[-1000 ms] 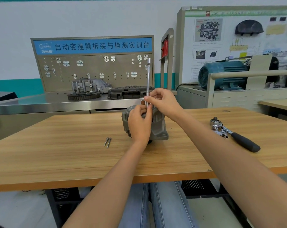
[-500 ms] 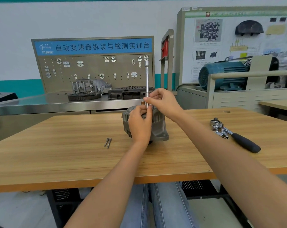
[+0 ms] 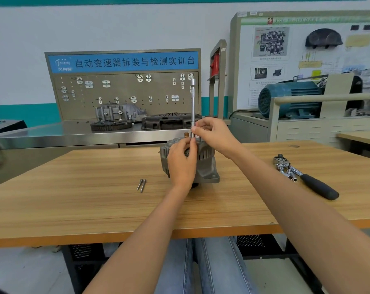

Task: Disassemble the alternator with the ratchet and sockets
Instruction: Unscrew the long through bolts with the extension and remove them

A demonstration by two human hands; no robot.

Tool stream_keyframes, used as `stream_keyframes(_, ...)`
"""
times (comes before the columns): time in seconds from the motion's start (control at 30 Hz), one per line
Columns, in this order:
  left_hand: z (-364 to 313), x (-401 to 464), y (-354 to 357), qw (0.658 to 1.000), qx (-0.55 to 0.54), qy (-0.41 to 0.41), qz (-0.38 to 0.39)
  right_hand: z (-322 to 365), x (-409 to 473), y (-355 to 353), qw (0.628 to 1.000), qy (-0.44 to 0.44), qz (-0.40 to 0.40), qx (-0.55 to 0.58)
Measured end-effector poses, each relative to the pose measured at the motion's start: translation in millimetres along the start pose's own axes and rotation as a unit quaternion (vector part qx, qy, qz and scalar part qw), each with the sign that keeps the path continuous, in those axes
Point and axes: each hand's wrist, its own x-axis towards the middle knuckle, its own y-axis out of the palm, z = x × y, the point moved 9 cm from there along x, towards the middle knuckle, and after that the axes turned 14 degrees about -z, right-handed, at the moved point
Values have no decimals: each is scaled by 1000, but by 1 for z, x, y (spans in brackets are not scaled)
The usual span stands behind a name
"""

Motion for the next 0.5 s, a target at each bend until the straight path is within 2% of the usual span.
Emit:
stream_keyframes(0.17, 4, 1, 1, 1000, -11, -22, -3, 3, -2, -1, 1000, -2, -16, 26)
stream_keyframes(0.5, 7, 1, 2, 1000, 0, -27, -3, 3, -2, 0, 1000, -21, -5, -17)
